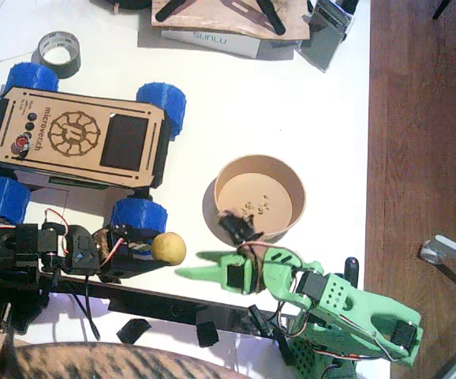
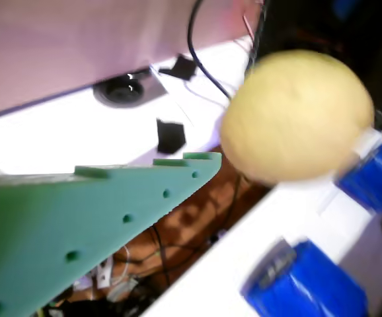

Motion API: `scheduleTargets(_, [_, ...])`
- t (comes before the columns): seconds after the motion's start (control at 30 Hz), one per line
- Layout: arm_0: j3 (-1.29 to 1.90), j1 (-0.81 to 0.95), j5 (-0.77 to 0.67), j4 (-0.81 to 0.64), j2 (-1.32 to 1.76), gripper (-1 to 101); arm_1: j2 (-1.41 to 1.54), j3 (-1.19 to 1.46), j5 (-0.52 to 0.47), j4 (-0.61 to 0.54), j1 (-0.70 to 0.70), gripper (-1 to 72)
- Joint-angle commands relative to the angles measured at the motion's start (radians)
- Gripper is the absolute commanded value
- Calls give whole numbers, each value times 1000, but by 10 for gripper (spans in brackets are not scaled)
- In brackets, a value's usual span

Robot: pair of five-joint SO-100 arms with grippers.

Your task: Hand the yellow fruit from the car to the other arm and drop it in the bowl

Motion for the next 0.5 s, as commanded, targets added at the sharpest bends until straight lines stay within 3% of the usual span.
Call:
scheduleTargets(0.0, [-15, 5, -14, -40, 2, 0, -20, -6, -18, -20, 41, 353])
scheduleTargets(0.47, [-15, 5, -14, -46, -3, 0, -291, -8, -61, -285, 114, 360])
